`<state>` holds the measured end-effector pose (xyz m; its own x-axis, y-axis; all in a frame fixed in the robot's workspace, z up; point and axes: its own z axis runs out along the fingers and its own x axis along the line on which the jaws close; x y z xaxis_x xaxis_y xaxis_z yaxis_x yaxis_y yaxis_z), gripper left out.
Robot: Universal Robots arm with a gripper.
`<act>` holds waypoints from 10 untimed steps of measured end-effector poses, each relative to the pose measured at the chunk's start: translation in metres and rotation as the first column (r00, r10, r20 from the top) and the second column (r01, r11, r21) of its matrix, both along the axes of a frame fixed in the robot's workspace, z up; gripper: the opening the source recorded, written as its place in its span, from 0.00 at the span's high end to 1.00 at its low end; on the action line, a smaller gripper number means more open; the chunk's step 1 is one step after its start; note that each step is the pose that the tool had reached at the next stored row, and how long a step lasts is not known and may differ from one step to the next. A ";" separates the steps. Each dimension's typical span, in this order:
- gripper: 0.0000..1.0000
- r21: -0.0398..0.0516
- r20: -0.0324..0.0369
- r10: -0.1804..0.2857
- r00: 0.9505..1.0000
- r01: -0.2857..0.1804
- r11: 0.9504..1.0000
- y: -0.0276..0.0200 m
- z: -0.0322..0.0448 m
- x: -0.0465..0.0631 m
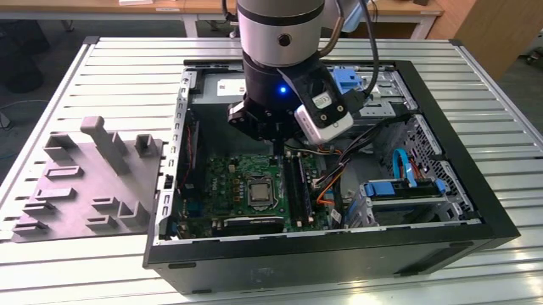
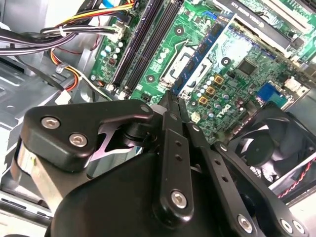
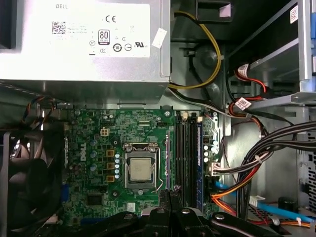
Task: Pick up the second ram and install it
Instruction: 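Insert the second ram into the second slot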
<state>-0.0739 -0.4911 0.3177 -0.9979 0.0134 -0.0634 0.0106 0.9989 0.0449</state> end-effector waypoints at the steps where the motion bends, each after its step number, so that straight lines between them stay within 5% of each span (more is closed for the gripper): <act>1: 0.89 0.000 0.000 0.004 1.000 -0.004 1.000 0.0000 -0.0007 0.000; 10: 0.89 0.000 0.000 0.022 1.000 -0.022 1.000 0.0002 -0.0042 0.001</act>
<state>-0.0724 -0.4909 0.3134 -0.9979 -0.0087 -0.0634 -0.0116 0.9989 0.0448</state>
